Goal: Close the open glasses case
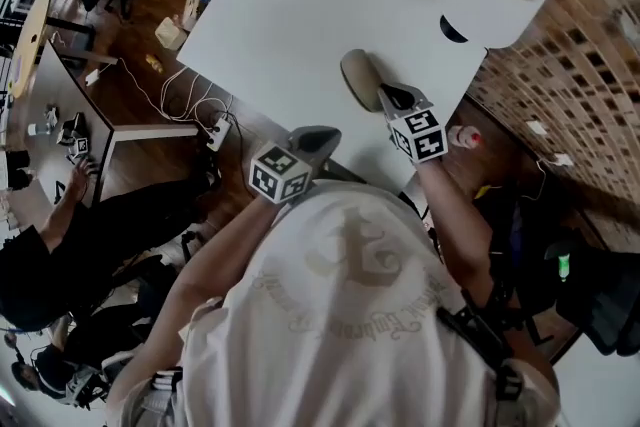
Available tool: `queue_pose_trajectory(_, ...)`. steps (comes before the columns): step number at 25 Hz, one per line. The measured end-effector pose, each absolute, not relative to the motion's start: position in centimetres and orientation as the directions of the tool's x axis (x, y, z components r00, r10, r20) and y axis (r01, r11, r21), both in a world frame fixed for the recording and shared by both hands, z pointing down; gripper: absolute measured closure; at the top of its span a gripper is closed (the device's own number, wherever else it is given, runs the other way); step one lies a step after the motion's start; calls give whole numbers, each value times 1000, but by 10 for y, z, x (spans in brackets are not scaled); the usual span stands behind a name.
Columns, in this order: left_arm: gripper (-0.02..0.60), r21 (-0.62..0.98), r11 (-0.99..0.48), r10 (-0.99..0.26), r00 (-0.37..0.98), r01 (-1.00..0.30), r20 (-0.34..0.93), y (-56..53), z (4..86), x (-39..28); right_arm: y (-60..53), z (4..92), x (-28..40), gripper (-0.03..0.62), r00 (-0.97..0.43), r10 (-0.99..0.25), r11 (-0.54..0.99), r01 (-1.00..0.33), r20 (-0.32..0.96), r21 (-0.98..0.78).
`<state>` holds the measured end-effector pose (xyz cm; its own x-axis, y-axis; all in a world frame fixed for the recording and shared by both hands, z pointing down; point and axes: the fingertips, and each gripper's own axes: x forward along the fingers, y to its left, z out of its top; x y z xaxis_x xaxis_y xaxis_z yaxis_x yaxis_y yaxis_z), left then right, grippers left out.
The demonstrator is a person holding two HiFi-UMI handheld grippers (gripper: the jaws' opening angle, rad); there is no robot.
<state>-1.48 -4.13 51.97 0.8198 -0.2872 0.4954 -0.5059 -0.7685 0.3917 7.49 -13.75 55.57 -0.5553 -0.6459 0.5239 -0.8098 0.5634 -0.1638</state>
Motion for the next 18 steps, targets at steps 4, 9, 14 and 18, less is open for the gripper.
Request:
queue_pose_trajectory(4,575,375,-745,-351,803,-551,481,-30,519,-3,-114,548,88,585,-602,-634,583,-784,485,-212)
queue_pose_trajectory(9,577,318,-742,-450,790,-590,417,-12,504,19,-64,539,109,585,-663,-600,615,-740,449,-272)
queue_pose_trajectory(14,575,297,-725,-501,771,-622,393,-7,495,24,-32,520,133,586,-677,-626,600,-735,387,-316)
queue_pose_trajectory(18,577,301,-728,-490,774,-616,401,-9,495,29,-20,513,144,586,-662,-655,574,-750,365,-329)
